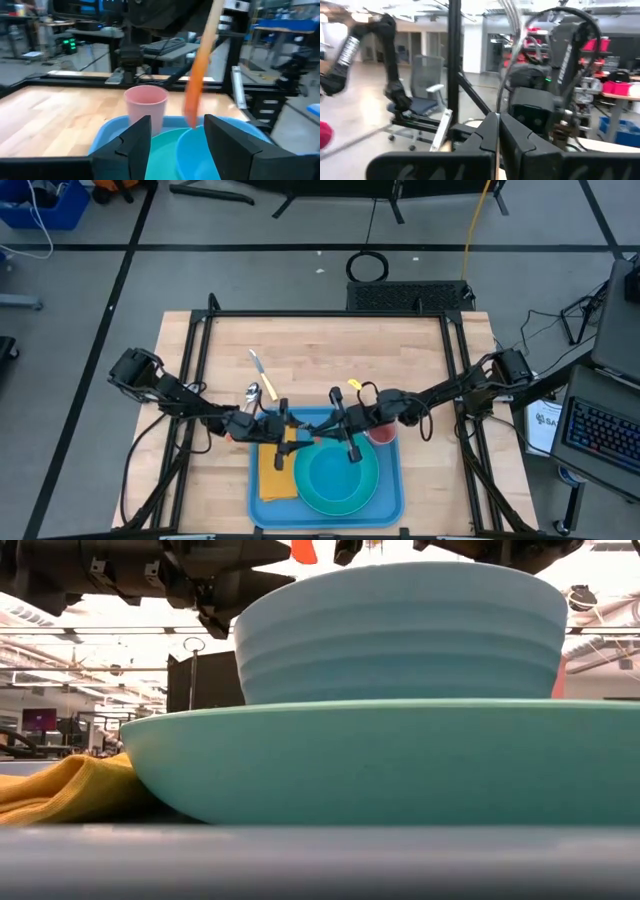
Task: Set up tray
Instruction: Put the orange fork on the yellow napkin
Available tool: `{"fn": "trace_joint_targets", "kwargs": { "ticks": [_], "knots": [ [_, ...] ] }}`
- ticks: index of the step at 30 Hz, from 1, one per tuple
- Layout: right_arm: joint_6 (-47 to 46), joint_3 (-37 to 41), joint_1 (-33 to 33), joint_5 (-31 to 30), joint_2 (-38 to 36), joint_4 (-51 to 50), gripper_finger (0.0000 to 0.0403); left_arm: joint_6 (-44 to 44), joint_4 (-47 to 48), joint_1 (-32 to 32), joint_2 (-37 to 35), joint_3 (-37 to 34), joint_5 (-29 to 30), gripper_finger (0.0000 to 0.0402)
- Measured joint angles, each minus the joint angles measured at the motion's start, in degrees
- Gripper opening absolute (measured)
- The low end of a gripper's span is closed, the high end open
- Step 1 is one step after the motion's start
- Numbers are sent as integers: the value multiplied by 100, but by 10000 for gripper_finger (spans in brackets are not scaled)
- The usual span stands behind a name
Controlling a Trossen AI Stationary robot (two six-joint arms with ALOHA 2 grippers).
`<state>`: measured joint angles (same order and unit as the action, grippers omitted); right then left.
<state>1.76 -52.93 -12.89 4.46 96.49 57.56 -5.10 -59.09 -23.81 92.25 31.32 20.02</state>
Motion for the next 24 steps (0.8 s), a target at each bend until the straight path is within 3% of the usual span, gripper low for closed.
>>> {"fn": "trace_joint_targets", "kwargs": {
  "ticks": [7,15,24],
  "knots": [
    [71,0,-32,10,0,-131,0,-64,508,-1,-1,1,75,188],
    [208,0,-45,14,0,-215,0,220,79,-34,-1,1,-396,188],
    [260,2,-45,11,0,-217,0,137,-129,102,-1,1,-47,181]
  ]
}}
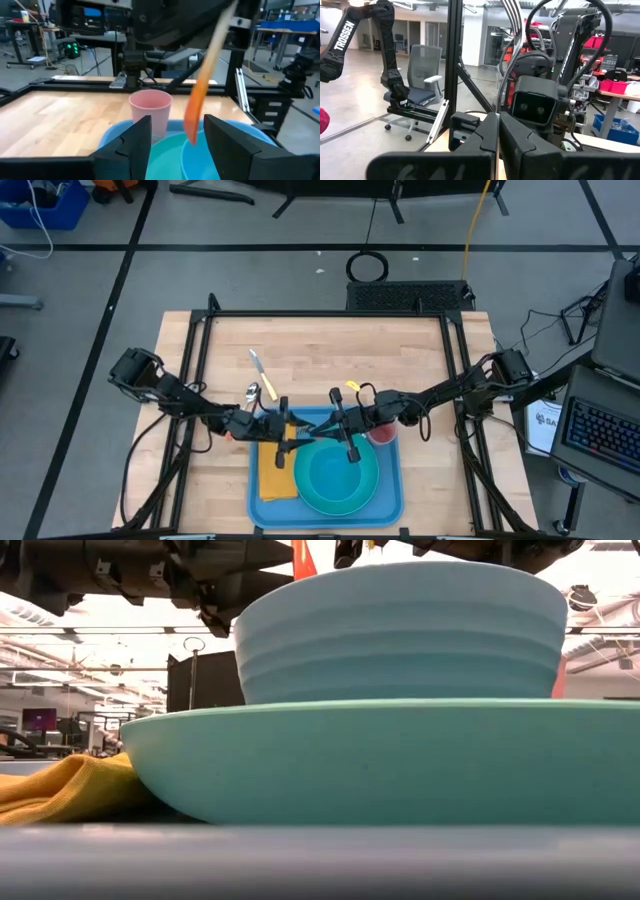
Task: Set up tray
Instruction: Put the orange fork on the yellow napkin
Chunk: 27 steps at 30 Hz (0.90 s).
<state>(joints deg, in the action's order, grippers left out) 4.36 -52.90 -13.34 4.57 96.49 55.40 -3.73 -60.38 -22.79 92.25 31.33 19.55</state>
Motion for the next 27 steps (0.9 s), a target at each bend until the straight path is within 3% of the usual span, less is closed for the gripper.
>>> {"fn": "trace_joint_targets", "kwargs": {
  "ticks": [16,27],
  "knots": [
    [-153,1,64,-65,562,809,0,60,19,32,0,7,-44,13],
    [-197,2,101,-19,562,809,0,63,26,-21,0,9,3,4]
  ]
}}
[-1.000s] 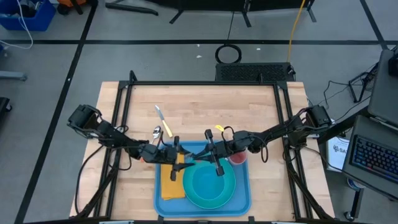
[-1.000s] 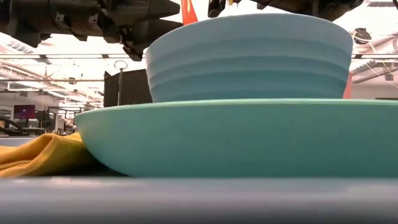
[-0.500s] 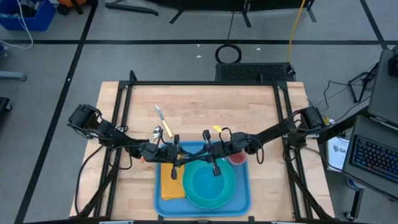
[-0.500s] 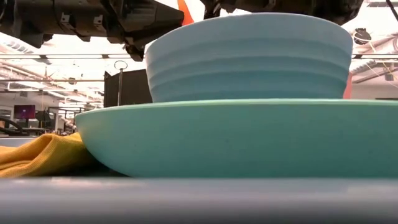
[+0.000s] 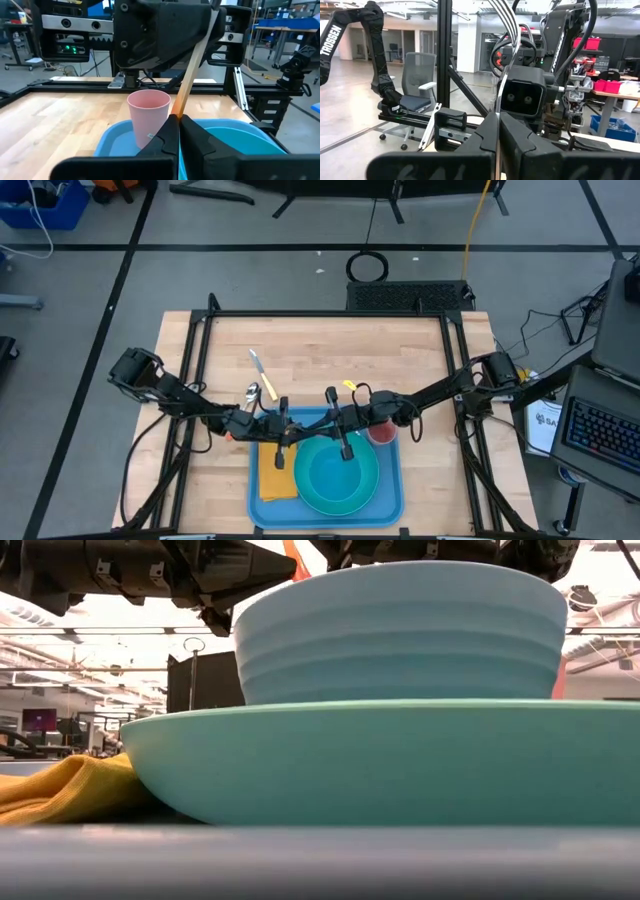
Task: Set up tray
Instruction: Put the orange fork on the yellow napkin
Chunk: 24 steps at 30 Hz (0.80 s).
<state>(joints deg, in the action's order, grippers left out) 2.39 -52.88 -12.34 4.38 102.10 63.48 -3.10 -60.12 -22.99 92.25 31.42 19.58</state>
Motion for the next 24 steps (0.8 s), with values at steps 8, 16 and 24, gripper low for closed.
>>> {"fn": "trace_joint_targets", "kwargs": {
  "ticks": [8,16,24],
  "knots": [
    [3,0,-15,39,-4,-116,0,334,63,-188,0,0,213,2],
    [25,0,-15,31,-4,-205,1,416,236,-264,0,0,498,1],
    [23,0,-11,31,-5,-202,19,558,302,-397,0,-2,729,0]
  ]
}}
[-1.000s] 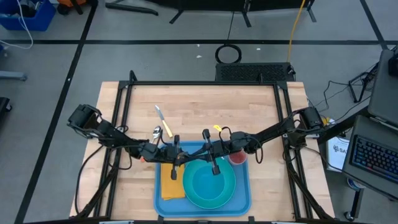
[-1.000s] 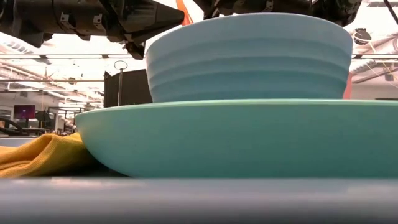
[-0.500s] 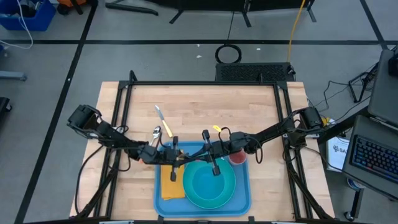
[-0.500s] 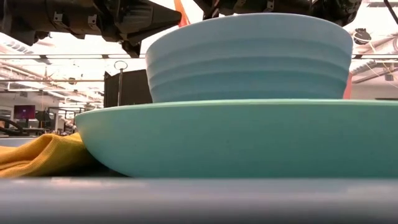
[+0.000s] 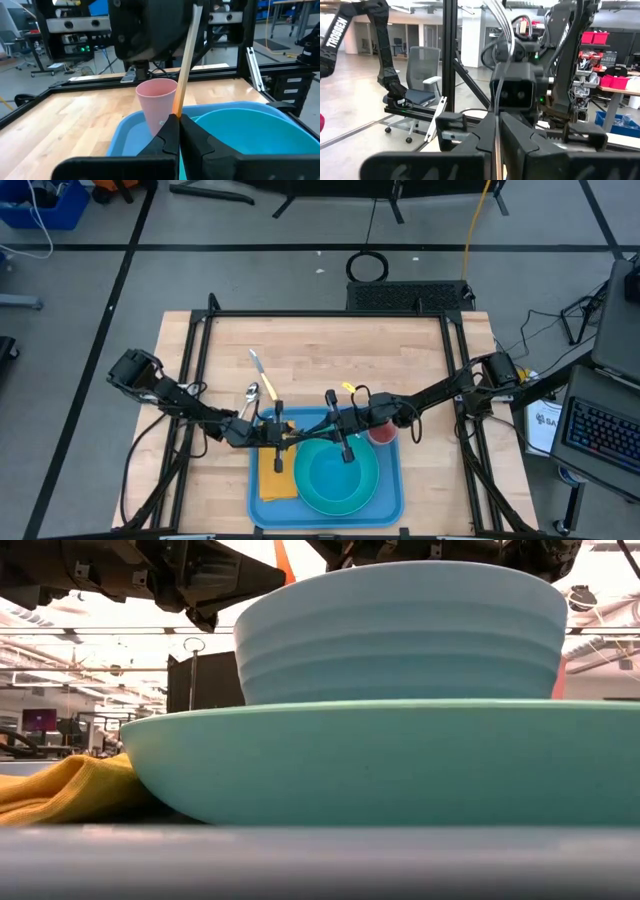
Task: Set up tray
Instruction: Put the orange fork on the yellow napkin
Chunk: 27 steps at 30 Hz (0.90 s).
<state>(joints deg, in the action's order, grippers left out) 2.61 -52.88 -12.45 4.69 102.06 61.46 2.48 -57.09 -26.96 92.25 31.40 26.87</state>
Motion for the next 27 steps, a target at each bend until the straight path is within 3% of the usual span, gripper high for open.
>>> {"fn": "trace_joint_targets", "kwargs": {
  "ticks": [18,27],
  "knots": [
    [189,0,0,-4,-2,-87,29,9,63,-304,0,-4,181,0],
    [425,2,-4,15,-134,-505,29,-577,708,-713,0,-7,716,0]
  ]
}}
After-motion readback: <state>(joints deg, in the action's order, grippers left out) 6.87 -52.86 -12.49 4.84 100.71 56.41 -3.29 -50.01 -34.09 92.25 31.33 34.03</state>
